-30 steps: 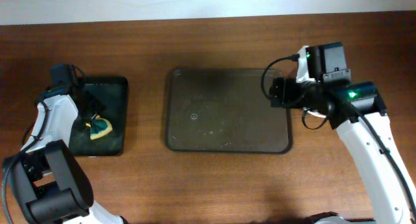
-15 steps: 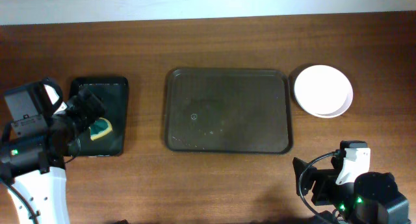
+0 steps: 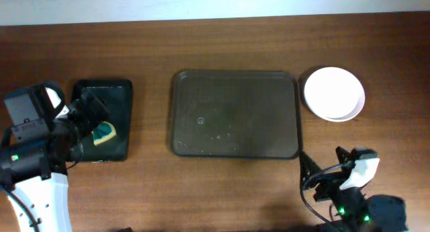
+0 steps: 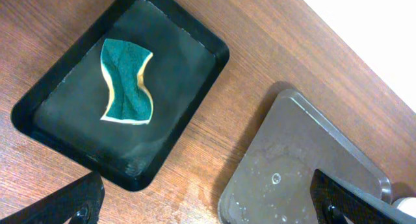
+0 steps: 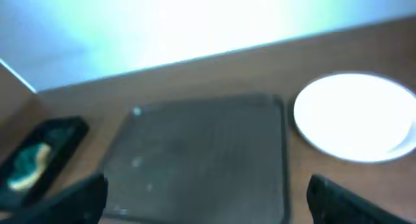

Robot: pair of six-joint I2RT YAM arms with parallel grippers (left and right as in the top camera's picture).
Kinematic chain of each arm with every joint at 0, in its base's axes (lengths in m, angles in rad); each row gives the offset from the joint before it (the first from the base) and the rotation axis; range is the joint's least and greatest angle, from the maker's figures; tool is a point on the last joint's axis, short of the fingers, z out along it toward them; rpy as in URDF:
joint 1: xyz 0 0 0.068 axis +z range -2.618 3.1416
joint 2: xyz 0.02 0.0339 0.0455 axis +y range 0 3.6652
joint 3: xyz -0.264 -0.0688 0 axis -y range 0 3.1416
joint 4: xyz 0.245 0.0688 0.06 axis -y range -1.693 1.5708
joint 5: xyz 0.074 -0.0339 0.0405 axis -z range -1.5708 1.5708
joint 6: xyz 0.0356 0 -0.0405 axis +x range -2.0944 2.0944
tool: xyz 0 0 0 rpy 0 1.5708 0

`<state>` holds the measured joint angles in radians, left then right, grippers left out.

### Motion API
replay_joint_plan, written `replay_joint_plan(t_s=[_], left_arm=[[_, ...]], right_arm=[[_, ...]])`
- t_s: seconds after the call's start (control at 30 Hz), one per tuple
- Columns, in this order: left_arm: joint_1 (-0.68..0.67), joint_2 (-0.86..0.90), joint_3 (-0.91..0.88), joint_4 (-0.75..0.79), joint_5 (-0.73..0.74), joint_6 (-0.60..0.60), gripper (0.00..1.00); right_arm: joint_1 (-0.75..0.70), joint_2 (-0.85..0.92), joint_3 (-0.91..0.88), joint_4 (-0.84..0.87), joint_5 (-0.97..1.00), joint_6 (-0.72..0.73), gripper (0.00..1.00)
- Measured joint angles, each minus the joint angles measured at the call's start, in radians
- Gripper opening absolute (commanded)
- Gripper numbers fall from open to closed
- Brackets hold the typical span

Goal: Clean dirty plates on tray and stack at the side

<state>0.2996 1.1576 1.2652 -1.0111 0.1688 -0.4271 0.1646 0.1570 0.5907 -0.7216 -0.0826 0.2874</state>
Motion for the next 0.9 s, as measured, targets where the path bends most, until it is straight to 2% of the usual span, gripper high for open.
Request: replay_joint_plan(t_s=[0.07, 0.1, 0.13, 0.2, 0.23, 0.3, 0.5, 0.9], left_arm=[[0.000, 0.000, 0.000, -0.002, 0.000, 0.000, 0.99], [0.000, 0.000, 0.000, -0.001, 0.000, 0.000, 0.99], [0.000, 0.000, 0.000, -0.002, 0.000, 0.000, 0.99], [0.000, 0.000, 0.000, -0.002, 0.000, 0.000, 1.00], [0.000, 0.000, 0.000, -0.001, 0.000, -0.001, 0.99], [0.000, 0.000, 0.000, -0.001, 0.000, -0.002, 0.99], [0.000, 0.000, 0.000, 0.000, 0.000, -0.003, 0.99], [0.000, 0.000, 0.000, 0.000, 0.000, -0.003, 0.99]], right_arm=[[-0.082, -0.119, -0.168, 0.154, -0.073, -0.060, 0.98], [-0.116, -0.132, -0.230, 0.177, -0.090, -0.077, 0.98], [-0.141, -0.135, -0.317, 0.312, -0.111, -0.090, 0.98], [-0.146, -0.142, -0.408, 0.475, -0.127, -0.107, 0.98], [-0.146, -0.143, -0.481, 0.615, -0.130, -0.108, 0.98], [-0.146, -0.143, -0.555, 0.682, -0.130, -0.109, 0.98], [-0.145, -0.144, -0.578, 0.656, -0.039, -0.161, 0.98], [-0.146, -0.144, -0.578, 0.655, -0.030, -0.183, 0.98]])
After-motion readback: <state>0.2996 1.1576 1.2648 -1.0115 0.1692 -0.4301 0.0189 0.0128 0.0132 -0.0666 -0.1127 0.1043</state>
